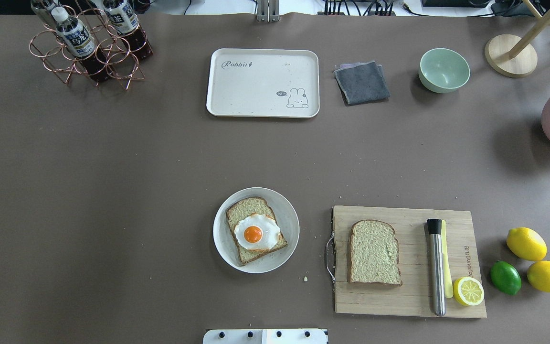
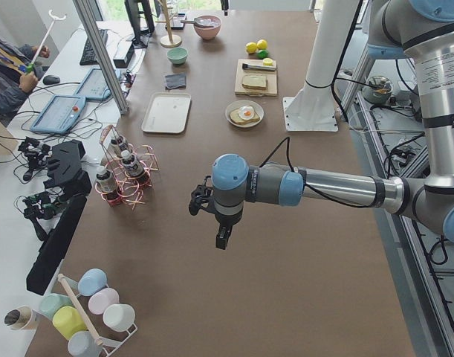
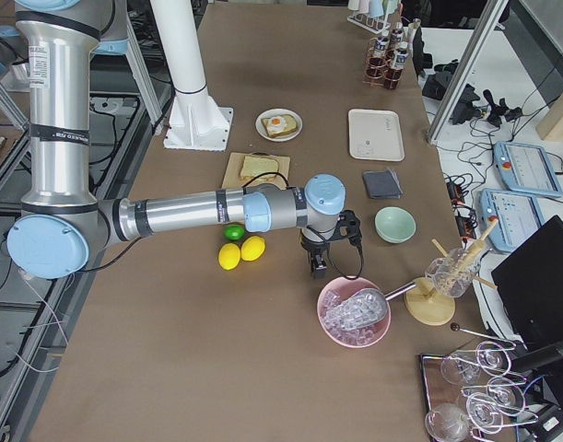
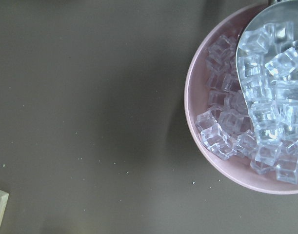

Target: Make sandwich and place on tray

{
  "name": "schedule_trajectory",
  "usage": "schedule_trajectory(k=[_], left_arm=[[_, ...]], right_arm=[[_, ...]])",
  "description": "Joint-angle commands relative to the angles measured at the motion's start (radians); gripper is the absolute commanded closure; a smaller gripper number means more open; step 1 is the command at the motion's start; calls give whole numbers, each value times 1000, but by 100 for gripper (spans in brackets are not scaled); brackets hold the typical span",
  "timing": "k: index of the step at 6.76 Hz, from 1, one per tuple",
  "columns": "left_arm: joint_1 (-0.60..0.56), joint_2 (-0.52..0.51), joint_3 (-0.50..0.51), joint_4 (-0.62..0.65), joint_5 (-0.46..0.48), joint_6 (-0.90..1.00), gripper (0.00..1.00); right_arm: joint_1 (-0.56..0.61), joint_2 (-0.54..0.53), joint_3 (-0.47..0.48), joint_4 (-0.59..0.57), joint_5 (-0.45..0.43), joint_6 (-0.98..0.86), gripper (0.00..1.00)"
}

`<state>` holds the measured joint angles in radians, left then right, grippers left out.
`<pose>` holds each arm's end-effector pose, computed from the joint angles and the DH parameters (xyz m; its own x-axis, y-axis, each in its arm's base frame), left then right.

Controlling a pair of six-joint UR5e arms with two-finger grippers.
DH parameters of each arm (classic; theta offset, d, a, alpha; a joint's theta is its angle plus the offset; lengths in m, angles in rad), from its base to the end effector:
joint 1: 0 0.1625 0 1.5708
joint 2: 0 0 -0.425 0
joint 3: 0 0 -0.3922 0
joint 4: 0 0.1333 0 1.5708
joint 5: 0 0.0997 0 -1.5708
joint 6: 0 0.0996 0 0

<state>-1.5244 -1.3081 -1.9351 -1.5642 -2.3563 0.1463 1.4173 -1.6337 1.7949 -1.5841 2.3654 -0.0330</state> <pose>-0.0449 -0.3882 0.5938 0.6889 0.2437 -0.6826 -0.1482 0.9692 0.1965 -0.0103 -0.4733 0.5780 0.6709 -0.2432 0.7005 0.1735 0.9700 0.1706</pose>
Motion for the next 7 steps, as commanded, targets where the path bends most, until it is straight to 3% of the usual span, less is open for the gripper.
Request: schedule_trajectory(k=[1, 7], left_arm=[[1, 3, 2, 0, 0, -1, 2], [0, 10, -5, -4, -3, 1, 2]], right_arm=[[-1, -5, 1, -1, -29, 1, 0], [-3, -8, 4, -1, -26, 2, 0]])
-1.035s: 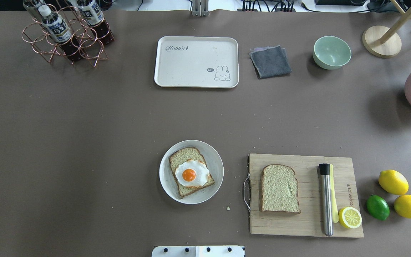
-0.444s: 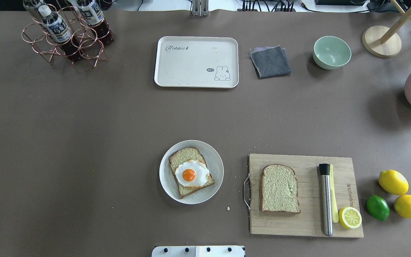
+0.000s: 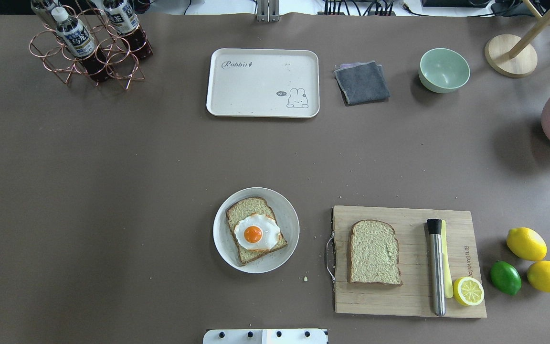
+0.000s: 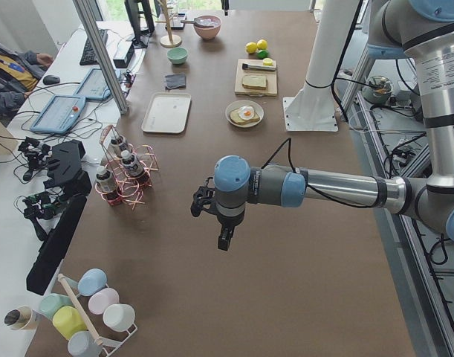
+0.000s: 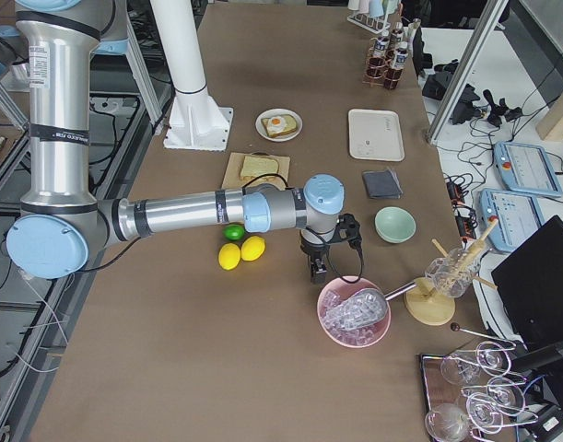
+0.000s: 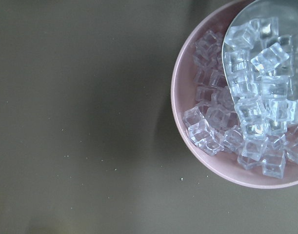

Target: Make sandwich and place on tray

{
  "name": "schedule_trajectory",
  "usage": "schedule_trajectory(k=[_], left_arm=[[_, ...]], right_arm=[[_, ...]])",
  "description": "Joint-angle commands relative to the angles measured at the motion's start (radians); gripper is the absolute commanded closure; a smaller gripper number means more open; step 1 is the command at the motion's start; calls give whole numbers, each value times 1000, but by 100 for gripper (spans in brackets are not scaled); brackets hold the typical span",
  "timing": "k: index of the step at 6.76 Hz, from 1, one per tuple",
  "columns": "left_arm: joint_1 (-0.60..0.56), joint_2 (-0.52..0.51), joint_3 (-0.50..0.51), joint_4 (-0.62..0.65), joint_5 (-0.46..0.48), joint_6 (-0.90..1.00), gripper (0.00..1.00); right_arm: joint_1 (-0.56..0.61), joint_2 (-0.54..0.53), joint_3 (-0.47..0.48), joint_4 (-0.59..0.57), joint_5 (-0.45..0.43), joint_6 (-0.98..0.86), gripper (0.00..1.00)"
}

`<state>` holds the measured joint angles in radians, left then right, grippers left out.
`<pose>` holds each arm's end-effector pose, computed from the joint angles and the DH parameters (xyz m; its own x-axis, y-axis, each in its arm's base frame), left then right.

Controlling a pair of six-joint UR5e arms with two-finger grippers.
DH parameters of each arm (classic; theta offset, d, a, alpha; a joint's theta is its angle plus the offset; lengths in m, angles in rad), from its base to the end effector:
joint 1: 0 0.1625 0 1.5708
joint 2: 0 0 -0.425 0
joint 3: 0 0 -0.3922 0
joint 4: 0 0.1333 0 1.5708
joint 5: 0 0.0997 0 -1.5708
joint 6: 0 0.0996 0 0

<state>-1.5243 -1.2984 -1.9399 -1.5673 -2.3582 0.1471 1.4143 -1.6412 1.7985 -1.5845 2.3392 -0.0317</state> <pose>-0.0449 -0.3843 0.5947 0.6875 0.2434 -0.6842 -0.1487 0.9694 0.1955 -0.0094 -0.4707 0.5816 0.6895 -0.2412 0.6830 0.1762 0.9705 0.1648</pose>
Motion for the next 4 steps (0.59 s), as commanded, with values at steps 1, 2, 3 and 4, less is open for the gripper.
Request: schedule_trajectory(k=[1, 2, 3, 4], left_arm=[[0, 1, -2, 0, -1, 0, 2], [1, -1, -1, 0, -3, -1, 2], [1, -1, -2, -2, -6, -1, 3], [1, -1, -5, -2, -7, -1, 3]], right_arm=[[-3, 4, -5, 0, 0, 1, 0], [-3, 6, -5, 0, 0, 1, 0], [-3, 1, -5, 0, 2, 1, 0], [-5, -3, -5, 1, 3, 0, 0]])
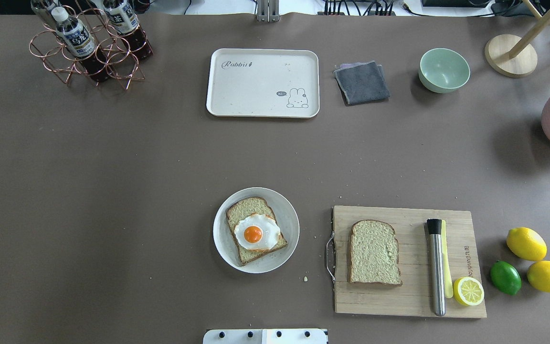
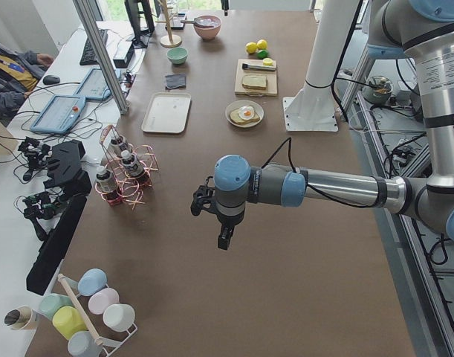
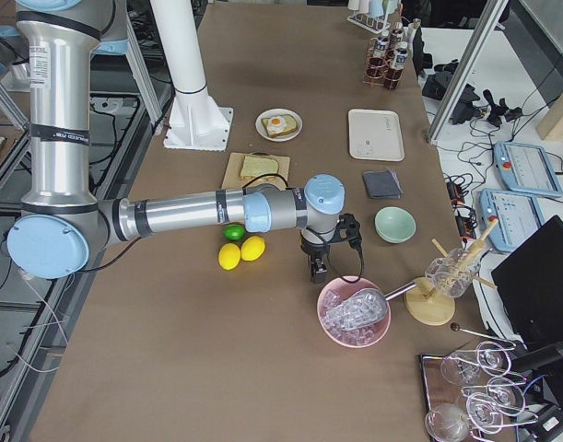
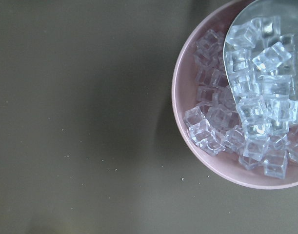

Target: Make sandwich and place on tray

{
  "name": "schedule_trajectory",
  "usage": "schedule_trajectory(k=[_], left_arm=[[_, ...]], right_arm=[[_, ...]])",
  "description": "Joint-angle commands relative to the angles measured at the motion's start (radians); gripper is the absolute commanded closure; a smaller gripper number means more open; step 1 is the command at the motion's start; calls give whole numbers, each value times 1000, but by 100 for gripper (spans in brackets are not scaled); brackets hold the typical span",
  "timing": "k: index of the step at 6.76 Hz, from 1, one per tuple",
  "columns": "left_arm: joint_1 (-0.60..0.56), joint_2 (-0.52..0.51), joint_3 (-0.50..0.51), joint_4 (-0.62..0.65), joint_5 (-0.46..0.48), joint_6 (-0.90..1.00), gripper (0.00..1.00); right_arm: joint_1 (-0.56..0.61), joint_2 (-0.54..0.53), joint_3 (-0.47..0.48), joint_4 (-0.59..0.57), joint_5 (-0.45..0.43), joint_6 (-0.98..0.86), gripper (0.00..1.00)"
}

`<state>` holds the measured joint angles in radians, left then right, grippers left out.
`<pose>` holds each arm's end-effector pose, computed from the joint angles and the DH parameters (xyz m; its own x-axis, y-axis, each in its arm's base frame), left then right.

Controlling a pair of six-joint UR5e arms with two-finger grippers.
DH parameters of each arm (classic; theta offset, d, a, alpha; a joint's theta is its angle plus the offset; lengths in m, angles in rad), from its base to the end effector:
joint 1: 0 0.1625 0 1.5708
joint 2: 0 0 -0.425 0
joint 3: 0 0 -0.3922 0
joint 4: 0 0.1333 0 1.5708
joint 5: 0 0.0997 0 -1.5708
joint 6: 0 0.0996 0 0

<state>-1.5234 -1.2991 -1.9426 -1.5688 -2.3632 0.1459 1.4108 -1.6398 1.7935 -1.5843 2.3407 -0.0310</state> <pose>-0.0442 -0.3848 0.5925 0.6838 0.2464 -0.6868 -0.1481 0.9685 0.1999 -0.0112 -0.4712 0.5833 0.6881 -0.2406 0.6846 0.1792 0.9705 0.1610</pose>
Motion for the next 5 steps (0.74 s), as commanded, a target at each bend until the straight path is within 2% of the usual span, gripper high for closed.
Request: schedule_trajectory(k=[1, 5], left_arm=[[2, 0, -4, 0, -2, 0, 2], [8, 0, -2, 0, -2, -8, 2]], right_arm=[[-1, -5, 0, 1, 3, -3, 0], [-44, 5, 15, 3, 12, 2, 0]])
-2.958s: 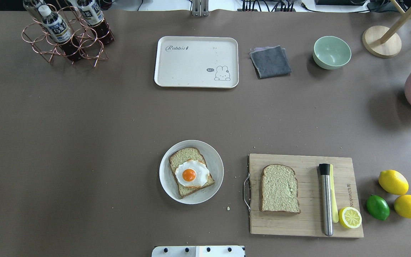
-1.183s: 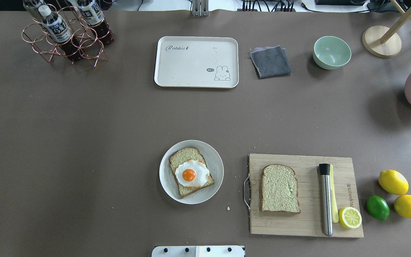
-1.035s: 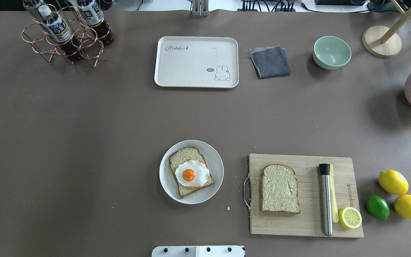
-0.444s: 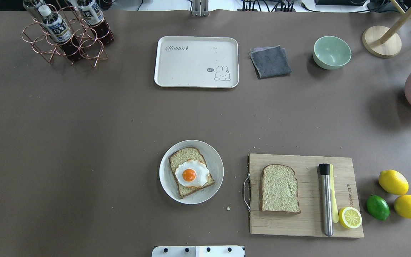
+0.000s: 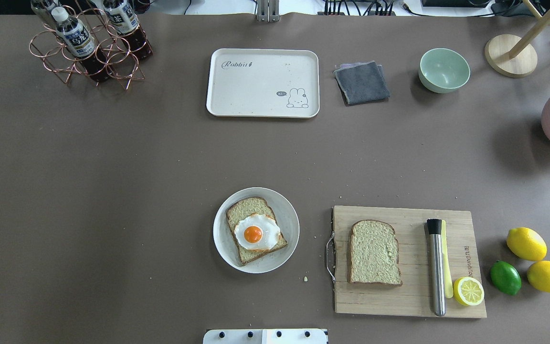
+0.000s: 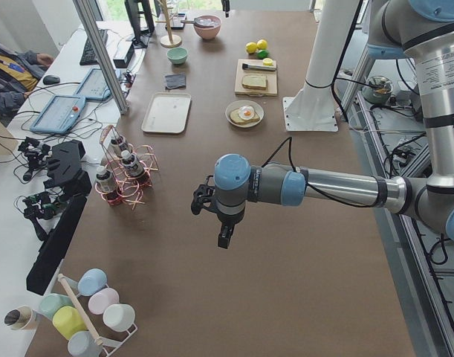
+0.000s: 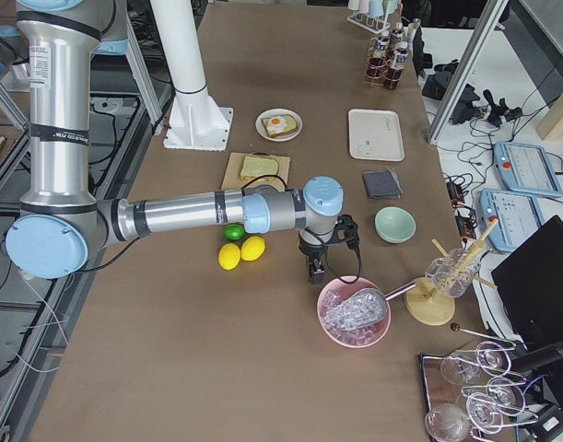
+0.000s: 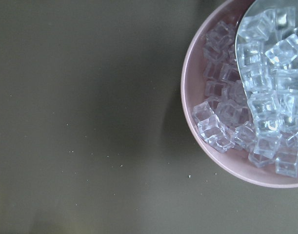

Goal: Make sandwich and place on tray
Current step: 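Move the right gripper over the bread slice on the cutting board and grasp it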

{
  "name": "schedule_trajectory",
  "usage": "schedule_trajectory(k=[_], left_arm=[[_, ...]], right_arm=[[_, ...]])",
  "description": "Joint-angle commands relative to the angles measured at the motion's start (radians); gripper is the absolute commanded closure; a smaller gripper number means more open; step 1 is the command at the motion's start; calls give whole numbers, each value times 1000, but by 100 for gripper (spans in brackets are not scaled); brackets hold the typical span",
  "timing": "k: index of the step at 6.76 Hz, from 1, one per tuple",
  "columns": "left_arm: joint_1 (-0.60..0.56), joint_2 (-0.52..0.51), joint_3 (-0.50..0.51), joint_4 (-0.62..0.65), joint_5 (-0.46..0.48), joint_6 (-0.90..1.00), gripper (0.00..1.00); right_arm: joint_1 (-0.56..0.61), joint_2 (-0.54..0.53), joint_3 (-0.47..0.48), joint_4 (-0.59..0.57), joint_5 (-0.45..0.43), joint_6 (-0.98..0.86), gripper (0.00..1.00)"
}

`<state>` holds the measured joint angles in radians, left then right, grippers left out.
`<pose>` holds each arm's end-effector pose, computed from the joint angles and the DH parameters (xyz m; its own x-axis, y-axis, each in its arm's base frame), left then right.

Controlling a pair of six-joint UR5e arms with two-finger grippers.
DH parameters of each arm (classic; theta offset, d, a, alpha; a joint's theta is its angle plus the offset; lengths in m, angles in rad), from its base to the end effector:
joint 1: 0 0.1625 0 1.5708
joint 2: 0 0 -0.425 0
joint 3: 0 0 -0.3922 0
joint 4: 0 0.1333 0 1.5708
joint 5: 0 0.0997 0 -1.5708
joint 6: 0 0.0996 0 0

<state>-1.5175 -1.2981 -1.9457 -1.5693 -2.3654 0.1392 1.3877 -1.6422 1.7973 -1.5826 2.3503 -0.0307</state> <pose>-0.0418 -0.3847 0.5912 0.6817 0.2458 -0.6892 -0.1490 0.9688 0.1981 -0.0226 -0.4697 0.5817 0.6752 -0.2580 0.6910 0.2010 0.9657 0.1641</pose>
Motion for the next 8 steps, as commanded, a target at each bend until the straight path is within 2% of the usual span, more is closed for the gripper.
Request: schedule_trajectory(k=[1, 2, 4, 5, 7, 8], left_arm=[[7, 0, 1, 0, 0, -1, 2], [7, 0, -1, 0, 0, -1, 2], [7, -1, 2, 0, -2, -1, 2], [8, -1, 5, 0, -2, -1, 2], [8, -1, 5, 0, -2, -1, 2], [8, -1, 5, 2, -2, -1, 2]], right_arm=[[-68, 10, 55, 1, 7, 74, 0], [-160, 10, 124, 7, 4, 294, 0], [-337, 9, 159, 317, -12, 780, 0], [-471, 19, 187, 416, -98, 1003, 0], [-676, 91, 224, 424, -227, 1246, 0], [-788, 97, 247, 429, -324, 1367, 3]])
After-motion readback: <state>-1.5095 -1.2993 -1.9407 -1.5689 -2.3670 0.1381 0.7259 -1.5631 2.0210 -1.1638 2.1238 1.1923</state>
